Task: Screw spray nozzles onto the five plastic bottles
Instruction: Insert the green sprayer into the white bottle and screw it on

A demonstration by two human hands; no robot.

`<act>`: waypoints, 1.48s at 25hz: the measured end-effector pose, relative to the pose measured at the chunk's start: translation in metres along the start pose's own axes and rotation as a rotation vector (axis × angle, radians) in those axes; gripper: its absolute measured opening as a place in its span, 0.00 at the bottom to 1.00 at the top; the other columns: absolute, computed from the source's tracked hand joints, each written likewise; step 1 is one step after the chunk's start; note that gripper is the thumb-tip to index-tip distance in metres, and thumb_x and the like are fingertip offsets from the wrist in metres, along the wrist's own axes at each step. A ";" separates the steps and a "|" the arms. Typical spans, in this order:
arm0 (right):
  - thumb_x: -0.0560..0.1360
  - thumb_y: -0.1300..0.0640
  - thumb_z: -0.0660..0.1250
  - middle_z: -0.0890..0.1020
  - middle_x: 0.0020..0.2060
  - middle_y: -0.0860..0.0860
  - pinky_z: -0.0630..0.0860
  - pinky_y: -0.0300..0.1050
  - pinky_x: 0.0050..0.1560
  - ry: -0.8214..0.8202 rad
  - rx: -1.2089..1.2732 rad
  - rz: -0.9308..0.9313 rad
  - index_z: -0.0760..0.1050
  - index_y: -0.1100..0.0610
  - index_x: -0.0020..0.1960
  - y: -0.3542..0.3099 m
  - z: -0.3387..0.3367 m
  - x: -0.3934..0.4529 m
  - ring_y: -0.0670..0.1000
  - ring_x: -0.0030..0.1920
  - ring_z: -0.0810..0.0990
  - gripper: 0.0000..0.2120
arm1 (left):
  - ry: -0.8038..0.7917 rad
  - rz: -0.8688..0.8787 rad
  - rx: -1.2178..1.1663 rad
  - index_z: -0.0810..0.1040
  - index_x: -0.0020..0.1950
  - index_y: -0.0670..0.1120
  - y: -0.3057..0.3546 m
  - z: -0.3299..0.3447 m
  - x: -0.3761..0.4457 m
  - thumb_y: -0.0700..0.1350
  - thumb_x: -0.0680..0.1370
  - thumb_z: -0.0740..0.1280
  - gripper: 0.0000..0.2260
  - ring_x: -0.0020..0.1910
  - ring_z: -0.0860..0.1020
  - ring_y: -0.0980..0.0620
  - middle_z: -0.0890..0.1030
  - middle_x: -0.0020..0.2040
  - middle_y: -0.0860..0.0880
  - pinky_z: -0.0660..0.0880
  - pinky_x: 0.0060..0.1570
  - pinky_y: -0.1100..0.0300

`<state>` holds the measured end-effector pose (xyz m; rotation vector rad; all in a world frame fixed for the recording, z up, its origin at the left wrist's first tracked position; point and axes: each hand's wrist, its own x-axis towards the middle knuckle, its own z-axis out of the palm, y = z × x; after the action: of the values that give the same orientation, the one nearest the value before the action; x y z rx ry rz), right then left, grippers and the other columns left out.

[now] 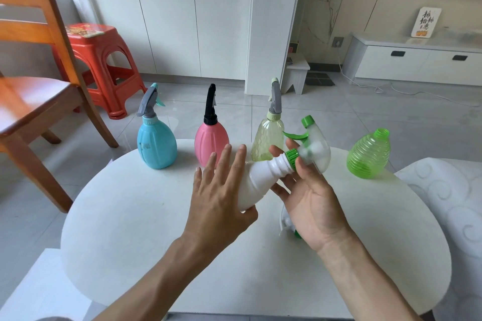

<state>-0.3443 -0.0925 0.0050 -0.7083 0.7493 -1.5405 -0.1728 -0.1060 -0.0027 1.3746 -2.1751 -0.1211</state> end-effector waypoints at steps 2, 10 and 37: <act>0.67 0.46 0.77 0.83 0.63 0.55 0.79 0.47 0.56 0.034 -0.011 -0.012 0.79 0.52 0.63 0.000 0.001 0.000 0.53 0.63 0.81 0.26 | -0.007 0.002 -0.005 0.58 0.79 0.46 -0.001 0.000 -0.001 0.49 0.65 0.77 0.47 0.76 0.60 0.38 0.61 0.78 0.43 0.64 0.68 0.35; 0.72 0.43 0.73 0.81 0.65 0.54 0.77 0.46 0.58 -0.080 -0.102 -0.065 0.78 0.51 0.64 -0.011 -0.005 0.002 0.52 0.65 0.79 0.23 | -0.013 0.063 -0.257 0.65 0.77 0.47 -0.004 -0.001 0.002 0.48 0.60 0.79 0.46 0.64 0.74 0.48 0.73 0.70 0.51 0.75 0.58 0.57; 0.69 0.41 0.75 0.84 0.50 0.51 0.77 0.57 0.60 -0.175 -0.188 -0.164 0.80 0.53 0.52 -0.029 0.004 -0.003 0.62 0.61 0.81 0.19 | -0.137 -0.023 -0.581 0.53 0.69 0.78 0.006 -0.011 -0.004 0.56 0.57 0.77 0.49 0.47 0.75 0.69 0.73 0.51 0.76 0.74 0.29 0.73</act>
<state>-0.3584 -0.0881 0.0305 -1.0527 0.7244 -1.5441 -0.1707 -0.0978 0.0073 1.0735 -1.9994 -0.8078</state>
